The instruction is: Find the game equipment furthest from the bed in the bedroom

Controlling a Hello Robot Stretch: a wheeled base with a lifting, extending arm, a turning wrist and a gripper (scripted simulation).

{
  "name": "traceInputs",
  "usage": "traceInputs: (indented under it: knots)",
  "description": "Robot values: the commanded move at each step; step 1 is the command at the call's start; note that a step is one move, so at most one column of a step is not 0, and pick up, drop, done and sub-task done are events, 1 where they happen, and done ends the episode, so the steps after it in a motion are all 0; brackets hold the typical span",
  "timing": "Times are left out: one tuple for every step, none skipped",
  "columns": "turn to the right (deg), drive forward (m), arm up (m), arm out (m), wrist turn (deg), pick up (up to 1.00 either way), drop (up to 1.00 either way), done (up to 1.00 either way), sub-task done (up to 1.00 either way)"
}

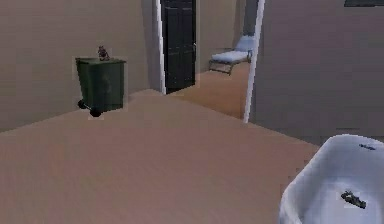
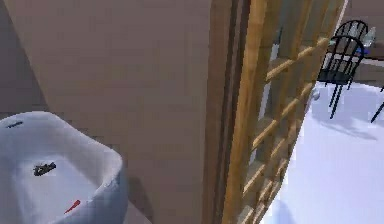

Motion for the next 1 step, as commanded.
traceInputs:
  knots:
    - [-3.0, 0.0, 0.0, 0.0, 0.0, 0.0, 0.0, 0.0, 0.0]
